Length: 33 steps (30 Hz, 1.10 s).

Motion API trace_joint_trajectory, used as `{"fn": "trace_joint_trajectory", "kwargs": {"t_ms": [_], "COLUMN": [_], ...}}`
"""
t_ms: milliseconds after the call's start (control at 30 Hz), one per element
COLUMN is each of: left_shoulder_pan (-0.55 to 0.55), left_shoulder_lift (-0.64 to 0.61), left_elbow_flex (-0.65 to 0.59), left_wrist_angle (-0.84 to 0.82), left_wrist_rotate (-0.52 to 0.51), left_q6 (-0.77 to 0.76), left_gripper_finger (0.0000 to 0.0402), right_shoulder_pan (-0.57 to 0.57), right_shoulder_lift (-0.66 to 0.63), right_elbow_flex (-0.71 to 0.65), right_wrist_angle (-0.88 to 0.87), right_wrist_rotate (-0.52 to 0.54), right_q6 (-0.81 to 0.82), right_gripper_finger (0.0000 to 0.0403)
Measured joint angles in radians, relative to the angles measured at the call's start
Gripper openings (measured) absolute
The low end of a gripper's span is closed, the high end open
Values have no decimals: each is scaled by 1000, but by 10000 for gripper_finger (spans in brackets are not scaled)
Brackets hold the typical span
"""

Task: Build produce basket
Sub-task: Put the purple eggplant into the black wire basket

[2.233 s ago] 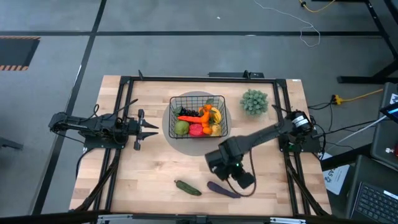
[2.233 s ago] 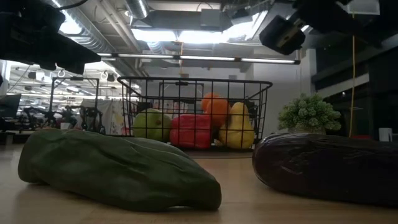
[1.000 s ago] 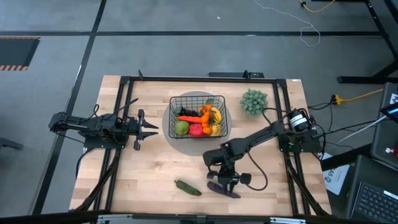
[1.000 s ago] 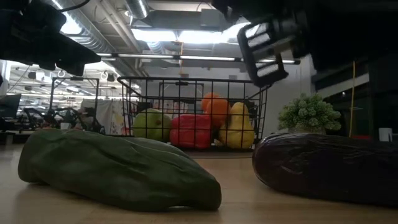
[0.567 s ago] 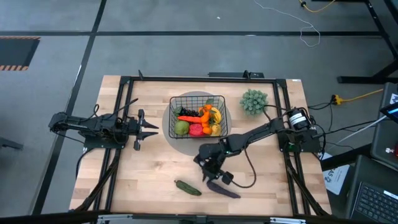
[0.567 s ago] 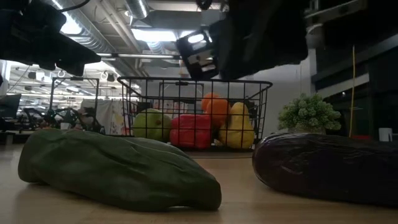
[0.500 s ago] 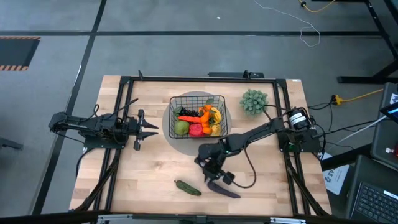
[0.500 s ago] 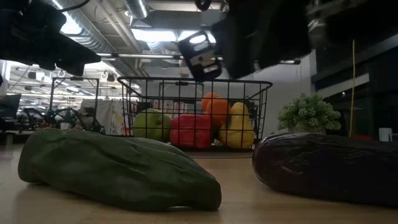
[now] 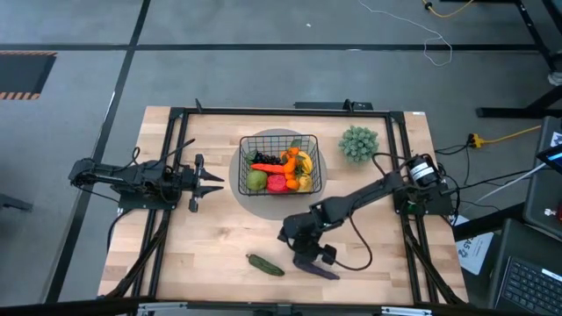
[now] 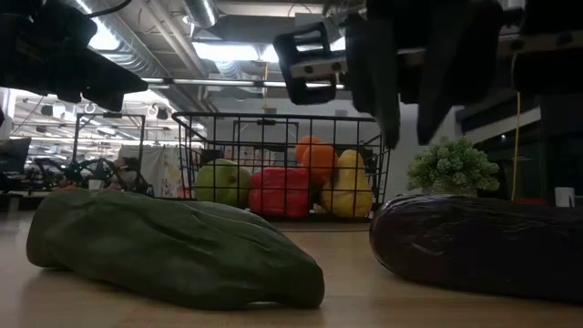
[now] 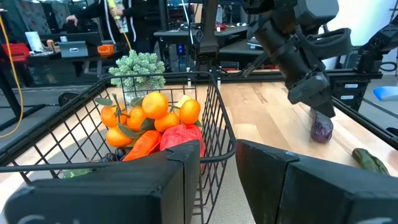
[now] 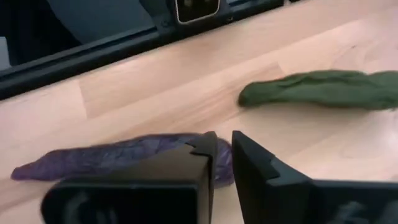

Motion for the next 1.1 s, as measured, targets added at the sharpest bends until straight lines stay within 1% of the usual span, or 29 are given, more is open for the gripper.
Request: {"fn": "trace_joint_trajectory", "kwargs": {"t_ms": [67,233,300,467,633,867,1100], "left_shoulder_pan": [0,0,0,0,0,0,0], "left_shoulder_lift": [0,0,0,0,0,0,0], "left_elbow_flex": [0,0,0,0,0,0,0], "left_wrist_angle": [0,0,0,0,0,0,0], "left_wrist_rotate": [0,0,0,0,0,0,0], "left_q6": [0,2,1,-1,-5,-1,-16], "left_gripper_finger": [94,94,94,94,94,94,94], "right_shoulder_pan": [-1,53,62,30,-19,-45,-62], "right_shoulder_lift": [4,43,60,121,167,156,147], "right_elbow_flex": [0,1,1,1,0,5,5], "right_wrist_angle": [8,99,140,197,171,59,-38], "right_wrist_rotate": [-18,-72,-117,-199,-279,-244,-237], "right_q6": [6,48,50,105,206,263,226], "right_gripper_finger": [41,41,41,41,41,41,41]}}
